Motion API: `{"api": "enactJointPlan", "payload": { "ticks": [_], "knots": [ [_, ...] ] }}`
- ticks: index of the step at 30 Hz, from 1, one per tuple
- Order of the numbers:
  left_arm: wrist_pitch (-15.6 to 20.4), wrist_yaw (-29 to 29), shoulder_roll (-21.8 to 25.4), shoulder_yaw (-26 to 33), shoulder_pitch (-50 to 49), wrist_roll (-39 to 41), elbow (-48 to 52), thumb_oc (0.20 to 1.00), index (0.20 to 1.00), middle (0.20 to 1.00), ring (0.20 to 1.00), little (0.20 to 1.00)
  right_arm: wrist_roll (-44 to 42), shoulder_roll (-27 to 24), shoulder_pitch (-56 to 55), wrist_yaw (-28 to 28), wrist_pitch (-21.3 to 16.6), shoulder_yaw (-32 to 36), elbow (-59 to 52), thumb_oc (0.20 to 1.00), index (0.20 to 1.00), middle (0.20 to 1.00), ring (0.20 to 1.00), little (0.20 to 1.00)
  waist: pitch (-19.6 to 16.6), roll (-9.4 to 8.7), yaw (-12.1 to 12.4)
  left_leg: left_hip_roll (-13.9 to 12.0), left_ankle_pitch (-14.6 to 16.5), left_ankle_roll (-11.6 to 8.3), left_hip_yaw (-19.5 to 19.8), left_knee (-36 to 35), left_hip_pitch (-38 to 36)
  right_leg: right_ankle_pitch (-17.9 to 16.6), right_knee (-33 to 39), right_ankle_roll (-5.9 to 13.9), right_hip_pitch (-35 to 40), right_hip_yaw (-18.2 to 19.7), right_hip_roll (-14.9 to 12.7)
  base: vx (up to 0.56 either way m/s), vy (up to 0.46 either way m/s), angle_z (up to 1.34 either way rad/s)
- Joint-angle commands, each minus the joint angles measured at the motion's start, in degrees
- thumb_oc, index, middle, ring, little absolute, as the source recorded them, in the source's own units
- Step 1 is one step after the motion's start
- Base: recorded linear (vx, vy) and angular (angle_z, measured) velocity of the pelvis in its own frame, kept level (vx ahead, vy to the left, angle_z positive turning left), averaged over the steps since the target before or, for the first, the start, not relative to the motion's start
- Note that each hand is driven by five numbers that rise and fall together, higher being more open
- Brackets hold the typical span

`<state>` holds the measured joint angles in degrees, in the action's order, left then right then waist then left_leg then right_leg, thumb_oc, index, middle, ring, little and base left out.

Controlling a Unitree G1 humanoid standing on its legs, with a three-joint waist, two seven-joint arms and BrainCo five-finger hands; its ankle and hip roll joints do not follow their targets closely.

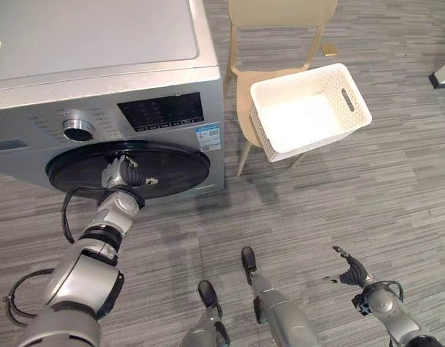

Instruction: Grab the laundry basket,head to the washer,open it,put in the laundry and shut it.

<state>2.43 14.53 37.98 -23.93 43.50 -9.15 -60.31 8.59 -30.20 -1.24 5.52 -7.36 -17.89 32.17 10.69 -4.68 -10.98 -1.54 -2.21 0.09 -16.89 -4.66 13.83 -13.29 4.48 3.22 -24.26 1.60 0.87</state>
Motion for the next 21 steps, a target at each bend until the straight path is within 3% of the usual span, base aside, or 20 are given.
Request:
{"api": "enactJointPlan", "payload": {
  "ticks": [1, 2, 4, 5, 11, 17, 21],
  "knots": [
    [3.09, 4.07, 1.96, 3.63, -1.23, 0.21, 6.08, 1.0, 1.0, 1.0, 1.0, 1.0, -0.6, 0.88, -1.36, 1.17, -1.86, 2.34, 0.84, 1.0, 1.0, 1.0, 1.0, 1.0, -2.07, -0.34, 0.78, 0.48, 2.88, 0.74, 5.45, 4.81, 1.84, 9.98, -6.26, 5.39, 5.56, 0.65, -3.16, 0.1, -0.043, 0.21],
    [3.7, 3.78, 0.26, 5.86, -7.5, 0.98, 12.94, 1.0, 1.0, 1.0, 1.0, 1.0, 0.04, 1.67, -1.91, 1.2, -1.41, 2.78, 1.83, 1.0, 1.0, 1.0, 1.0, 1.0, -2.88, -0.17, 1.9, 0.76, 3.32, 0.69, 5.82, 4.64, -0.16, 10.54, -5.93, 5.24, 7.83, 0.07, -3.27, 0.06, -0.029, 0.14],
    [3.65, 3.76, 0.3, 5.94, -7.6, 0.96, 13.04, 1.0, 1.0, 1.0, 1.0, 1.0, 0.04, 1.66, -1.89, 1.2, -1.41, 2.72, 1.82, 1.0, 1.0, 1.0, 1.0, 1.0, -3.08, -0.2, 1.83, 0.78, 3.09, 0.66, 5.8, 4.57, 0.07, 10.36, -5.85, 5.21, 7.61, 0.1, -3.28, 0.07, -0.035, 0.19],
    [4.76, 2.76, -2.63, 9.35, -17.6, 2.3, 20.54, 1.0, 1.0, 1.0, 1.0, 1.0, 1.25, 2.62, -2.45, 1.23, -0.7, 3.65, 2.6, 1.0, 1.0, 1.0, 1.0, 1.0, -3.93, 0.17, 3.24, 1.12, 3.48, 0.61, 6.29, 3.89, -2.73, 11.07, -5.25, 5.02, 10.39, -0.62, -3.35, 0.12, -0.054, 0.21],
    [5.92, -2.82, -11.68, 16.47, -39.81, 9.34, 28.51, 1.0, 1.0, 1.0, 1.0, 1.0, 2.64, 5.21, -1.93, 1.65, 1.16, 7.62, 5.13, 1.0, 1.0, 1.0, 1.0, 1.0, -6.33, 1.53, 6.26, 2.0, 3.09, 0.71, 8.06, 1.66, -8.23, 12.55, -4.19, 4.42, 16.35, -2.42, -3.52, 0.09, -0.052, 0.16],
    [4.55, -7.3, -17.36, 19.77, -50.88, 13.4, 21.67, 1.0, 1.0, 1.0, 1.0, 1.0, -0.1, 8.13, -1.68, 2.37, 1.52, 11.0, 7.84, 1.0, 1.0, 1.0, 1.0, 1.0, -8.54, 2.86, 8.2, 2.48, 2.08, 0.43, 10.51, 0.12, -10.83, 13.54, -3.65, 3.95, 20.03, -5.28, -3.75, 0.02, -0.051, 0.36],
    [4.05, -7.98, -19.07, 18.9, -52.61, 12.4, 15.53, 1.0, 1.0, 1.0, 1.0, 1.0, -2.25, 9.53, -1.3, 2.72, 1.31, 10.65, 10.67, 1.0, 1.0, 1.0, 1.0, 1.0, -9.21, 3.19, 8.74, 2.62, 2.05, 0.5, 10.95, 0.08, -12.11, 13.71, -3.17, 3.81, 21.49, -5.84, -3.76, -0.02, -0.021, 0.14]
  ]
}}
